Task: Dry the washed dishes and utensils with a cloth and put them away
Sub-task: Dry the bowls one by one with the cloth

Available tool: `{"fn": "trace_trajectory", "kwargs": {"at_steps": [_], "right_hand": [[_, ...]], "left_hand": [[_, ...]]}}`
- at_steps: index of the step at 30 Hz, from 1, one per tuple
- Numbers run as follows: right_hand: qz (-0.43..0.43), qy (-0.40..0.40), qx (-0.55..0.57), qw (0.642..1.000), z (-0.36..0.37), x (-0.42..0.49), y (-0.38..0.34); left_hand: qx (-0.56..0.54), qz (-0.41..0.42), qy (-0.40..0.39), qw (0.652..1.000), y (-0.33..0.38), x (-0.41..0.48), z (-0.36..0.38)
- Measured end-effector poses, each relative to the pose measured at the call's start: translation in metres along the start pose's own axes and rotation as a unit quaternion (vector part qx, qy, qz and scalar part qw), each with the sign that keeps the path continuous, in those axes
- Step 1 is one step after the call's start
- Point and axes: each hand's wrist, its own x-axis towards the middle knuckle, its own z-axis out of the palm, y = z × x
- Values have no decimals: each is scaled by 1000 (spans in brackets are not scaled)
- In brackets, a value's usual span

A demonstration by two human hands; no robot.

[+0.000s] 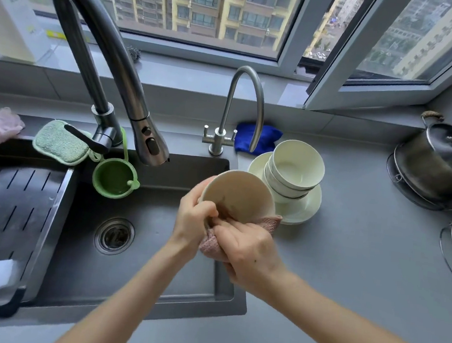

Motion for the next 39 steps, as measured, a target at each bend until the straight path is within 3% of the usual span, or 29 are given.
{"fn": "trace_trajectory", "kwargs": {"at_steps": [2,5,7,10,12,14,17,21,24,26,30,32,35,39], "right_hand": [[-67,-58,3,996,-6,-8,10],[-176,-191,-6,966,-26,-15,28],[-159,-222,16,962,-46,-9,25],[-36,-226,115,967,-74,5,21],[74,-255,280,922,-89,10,25],[162,-259,417,856,-97,9,33],[238,-232,506,796,-103,8,49],[281,-221,571,739,-106,9,64],[321,-186,615,696,-103,6,71],[340,-120,614,702,-98,3,74],[387,106,488,775,-83,3,67],[399,175,414,799,-77,4,60],[369,172,412,815,-66,8,39],[332,71,271,901,-42,10,14]], "left_hand": [[72,-76,-46,993,8,11,-13],[211,-184,-220,935,23,25,-21],[207,-268,-279,899,35,33,-19],[178,-344,-324,863,42,39,-18],[223,-268,-336,875,40,41,-19],[226,-168,-341,897,42,34,-17],[238,-85,-374,892,47,25,-18],[221,-89,-410,881,50,22,-18],[158,-115,-384,902,45,18,-12],[141,-108,-341,923,40,18,-10],[92,-132,-280,946,36,14,-7],[51,-149,-260,953,35,12,-3],[31,-154,-214,964,33,12,1],[31,-129,-202,970,33,9,4]]}}
